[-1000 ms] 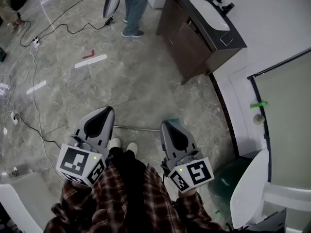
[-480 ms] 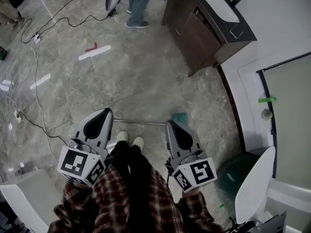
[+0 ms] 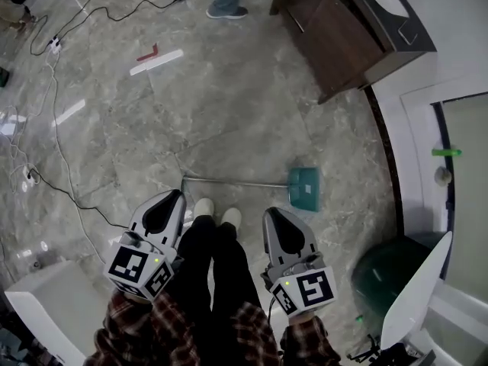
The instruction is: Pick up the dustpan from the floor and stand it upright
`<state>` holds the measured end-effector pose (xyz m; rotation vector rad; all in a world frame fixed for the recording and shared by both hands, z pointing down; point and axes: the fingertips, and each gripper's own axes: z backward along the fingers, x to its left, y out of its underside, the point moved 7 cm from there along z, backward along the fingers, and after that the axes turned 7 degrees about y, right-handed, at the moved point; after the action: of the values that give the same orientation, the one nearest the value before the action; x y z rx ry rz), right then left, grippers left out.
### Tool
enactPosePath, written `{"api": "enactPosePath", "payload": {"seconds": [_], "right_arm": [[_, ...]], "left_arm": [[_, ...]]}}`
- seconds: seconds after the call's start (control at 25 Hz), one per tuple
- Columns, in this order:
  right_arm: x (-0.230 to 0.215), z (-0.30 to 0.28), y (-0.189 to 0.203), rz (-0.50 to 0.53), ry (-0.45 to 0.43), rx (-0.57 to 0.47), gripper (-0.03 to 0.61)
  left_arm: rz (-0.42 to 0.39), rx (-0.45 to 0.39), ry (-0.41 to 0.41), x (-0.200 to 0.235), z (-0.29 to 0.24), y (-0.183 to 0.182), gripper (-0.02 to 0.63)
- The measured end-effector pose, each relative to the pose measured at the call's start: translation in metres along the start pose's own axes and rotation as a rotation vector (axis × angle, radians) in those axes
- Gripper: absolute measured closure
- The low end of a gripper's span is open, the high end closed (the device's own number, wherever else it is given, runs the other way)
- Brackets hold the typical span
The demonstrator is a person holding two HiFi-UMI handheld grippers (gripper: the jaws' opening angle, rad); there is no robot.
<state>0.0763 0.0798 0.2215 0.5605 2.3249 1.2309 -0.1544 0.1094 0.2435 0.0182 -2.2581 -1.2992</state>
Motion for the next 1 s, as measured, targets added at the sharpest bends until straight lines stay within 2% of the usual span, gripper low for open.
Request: {"api": "enactPosePath", "payload": {"seconds": [0.4,0.56,0.84,1.0], "right_arm": [[0.007,-0.079,0.118,-0.032,-0.013,0.079,0.566],[0.004,-0.107,0.153,-0.026,-0.022,0.089,0.566],[-0.032,-0.175,0.217,0.031,0.042,0.089,0.566],[-0.05,-0.224,0.259,0.057,0.033,0.092,0.566]], "left_arm": [[0.022,0.166,-0.13,0.112,-0.054,0.142,0.6],[0.067,0.196,-0.16,0.151,-0.084,0.199,0.526],[0.068,0.267,-0.243,0.206,-0.138,0.299,0.498],[0.083,0.332,-0.299,0.238,-0.168,0.363,0.48]]}}
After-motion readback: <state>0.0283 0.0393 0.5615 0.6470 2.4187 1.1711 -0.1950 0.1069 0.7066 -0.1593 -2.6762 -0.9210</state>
